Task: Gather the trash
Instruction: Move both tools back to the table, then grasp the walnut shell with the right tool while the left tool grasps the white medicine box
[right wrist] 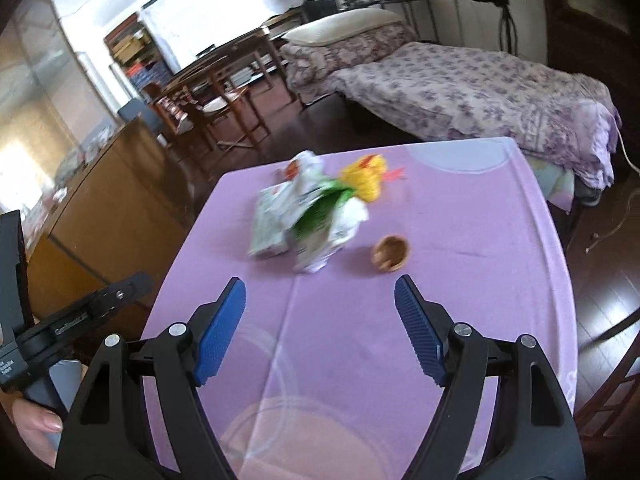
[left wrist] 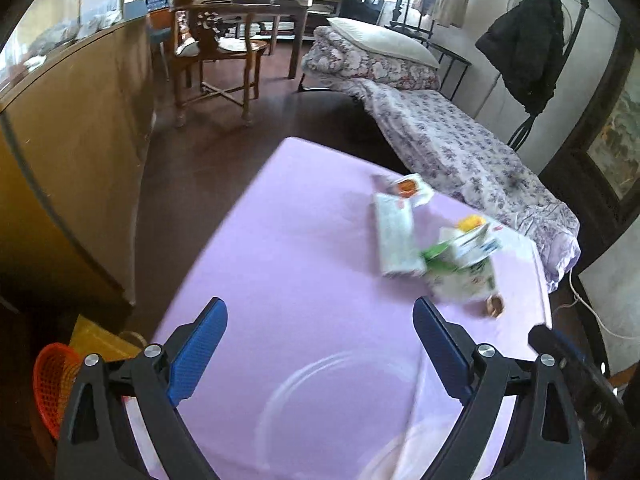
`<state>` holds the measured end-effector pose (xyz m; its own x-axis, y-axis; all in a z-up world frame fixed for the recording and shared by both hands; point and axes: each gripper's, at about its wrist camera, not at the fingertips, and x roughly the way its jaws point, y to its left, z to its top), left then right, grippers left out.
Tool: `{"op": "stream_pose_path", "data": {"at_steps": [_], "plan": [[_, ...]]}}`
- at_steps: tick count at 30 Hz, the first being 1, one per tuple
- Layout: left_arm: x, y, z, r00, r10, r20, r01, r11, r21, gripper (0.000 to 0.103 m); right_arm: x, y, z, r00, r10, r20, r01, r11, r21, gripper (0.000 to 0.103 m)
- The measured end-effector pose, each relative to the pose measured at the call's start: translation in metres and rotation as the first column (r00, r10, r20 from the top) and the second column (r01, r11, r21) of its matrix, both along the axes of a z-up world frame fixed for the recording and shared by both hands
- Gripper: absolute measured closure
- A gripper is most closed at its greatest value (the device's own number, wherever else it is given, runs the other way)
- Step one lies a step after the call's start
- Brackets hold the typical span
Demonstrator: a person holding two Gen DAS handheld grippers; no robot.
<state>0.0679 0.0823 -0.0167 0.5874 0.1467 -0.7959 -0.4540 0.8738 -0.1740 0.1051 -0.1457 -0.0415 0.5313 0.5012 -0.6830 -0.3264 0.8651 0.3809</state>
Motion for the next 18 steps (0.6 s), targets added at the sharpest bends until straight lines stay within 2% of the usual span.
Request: {"op": "stream_pose_path", "data": {"at_steps": [3,6,8,12,15,18], "plan": [[0.027,-0.014,-0.005,1.0,-0.009,0.002,0.009,1.0,-0.026,0.011,0.007,-0.008,-0.002,0.998,-0.052,0.023,0.052,0.999,-0.012,0.028],[0.043,-0.022,-0.015,1.0,0.016,-0.009,-0.016,0.999,-0.034,0.011,0.013,-0.01,-0.01,0.998,-0.056,0.032,0.058,0.997,-0.053,0.028],[0.045,-0.024,-0.026,0.999,0.039,-0.014,-0.039,0.998,-0.057,0.011,0.014,-0.011,-0.013,0.998,-0.053,0.03,0.055,0.997,-0.059,0.028],[0.044,-0.021,-0.042,0.997,-0.006,-0.071,-0.001,0.996,-0.088,0.011,0.017,-0.022,-0.018,0.996,-0.089,0.026,0.091,0.993,-0.072,0.027],[0.039,-0.014,-0.042,0.999,0.013,-0.051,-0.017,0.997,-0.081,0.011,0.021,-0.032,-0.018,0.993,-0.121,0.015,0.121,0.99,-0.067,0.026],[0.04,-0.007,-0.044,0.998,0.011,-0.056,-0.017,0.994,-0.105,0.011,0.022,-0.04,-0.021,0.987,-0.162,0.0,0.161,0.984,-0.076,0.026]]}}
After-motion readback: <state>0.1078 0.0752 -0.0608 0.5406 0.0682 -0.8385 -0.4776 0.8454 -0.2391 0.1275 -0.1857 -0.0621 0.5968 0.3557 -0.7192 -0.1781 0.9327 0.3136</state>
